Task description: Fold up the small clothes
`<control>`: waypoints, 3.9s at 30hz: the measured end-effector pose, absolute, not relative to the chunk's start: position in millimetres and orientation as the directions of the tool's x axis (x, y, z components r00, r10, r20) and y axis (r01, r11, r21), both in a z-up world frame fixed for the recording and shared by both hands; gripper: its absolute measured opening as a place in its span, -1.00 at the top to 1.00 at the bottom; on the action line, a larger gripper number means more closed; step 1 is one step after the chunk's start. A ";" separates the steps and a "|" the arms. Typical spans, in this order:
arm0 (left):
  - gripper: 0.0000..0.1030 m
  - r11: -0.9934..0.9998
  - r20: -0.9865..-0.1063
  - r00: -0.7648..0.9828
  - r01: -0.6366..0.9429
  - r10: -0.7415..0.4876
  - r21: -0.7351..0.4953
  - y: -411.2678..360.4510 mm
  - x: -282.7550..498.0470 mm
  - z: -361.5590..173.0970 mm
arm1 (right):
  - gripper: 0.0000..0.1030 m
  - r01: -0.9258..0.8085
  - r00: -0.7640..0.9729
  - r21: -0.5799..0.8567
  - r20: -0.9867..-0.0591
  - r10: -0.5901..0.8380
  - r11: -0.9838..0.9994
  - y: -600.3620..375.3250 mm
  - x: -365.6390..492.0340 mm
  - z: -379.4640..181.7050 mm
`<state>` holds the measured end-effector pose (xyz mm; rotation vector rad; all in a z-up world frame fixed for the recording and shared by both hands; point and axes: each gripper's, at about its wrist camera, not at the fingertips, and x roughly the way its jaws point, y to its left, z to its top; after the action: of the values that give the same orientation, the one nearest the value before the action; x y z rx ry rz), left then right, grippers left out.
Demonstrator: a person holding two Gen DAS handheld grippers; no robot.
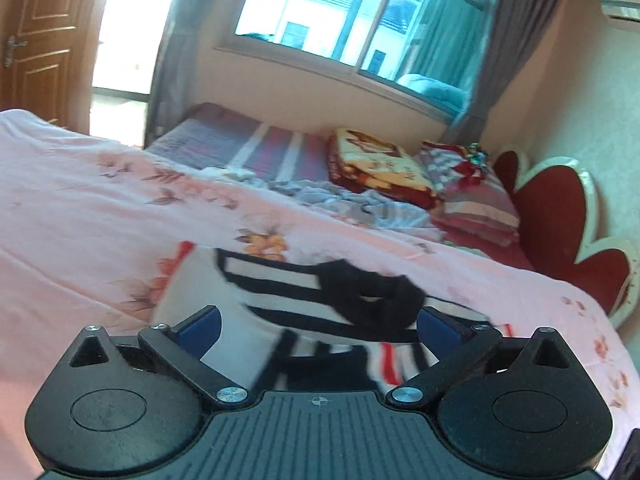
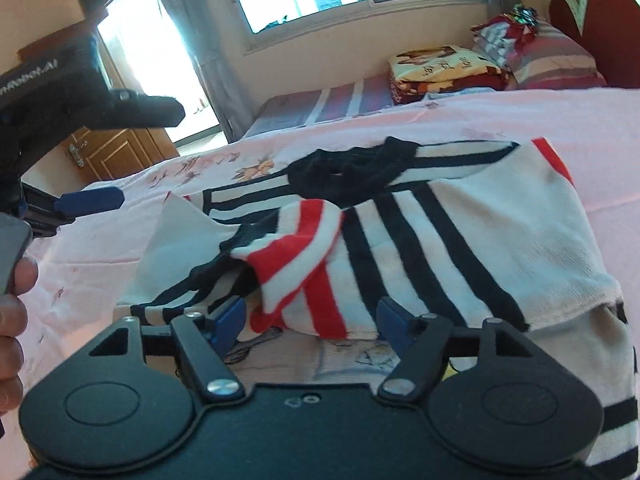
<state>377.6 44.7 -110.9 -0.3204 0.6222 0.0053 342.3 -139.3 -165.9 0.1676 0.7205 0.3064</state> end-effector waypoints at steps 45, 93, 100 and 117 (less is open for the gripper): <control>-0.10 0.953 -0.722 0.690 -0.253 0.056 -0.167 90.5 477.7 -211.2 | 0.88 0.106 0.793 0.329 -0.597 0.120 0.938 -248.1 376.4 -173.8; -0.42 0.997 -0.728 0.682 0.067 -0.073 -0.037 20.4 307.9 -204.5 | 0.65 -0.223 0.674 0.002 -0.722 0.156 0.975 -157.7 307.2 -198.6; -0.42 0.999 -0.732 0.681 0.003 -0.031 -0.039 59.5 260.1 -201.8 | 0.69 -0.050 0.687 -0.031 -0.727 0.012 0.998 -224.1 276.9 -199.9; -0.52 0.982 -0.721 0.678 0.188 -0.139 -0.012 26.5 221.5 -203.1 | 0.55 -0.038 0.684 -0.118 -0.727 -0.060 0.992 -164.5 204.5 -202.3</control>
<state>221.5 26.5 -203.1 0.0649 0.8045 -0.1841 204.5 -164.5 -202.3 -0.1266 0.8187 -0.0127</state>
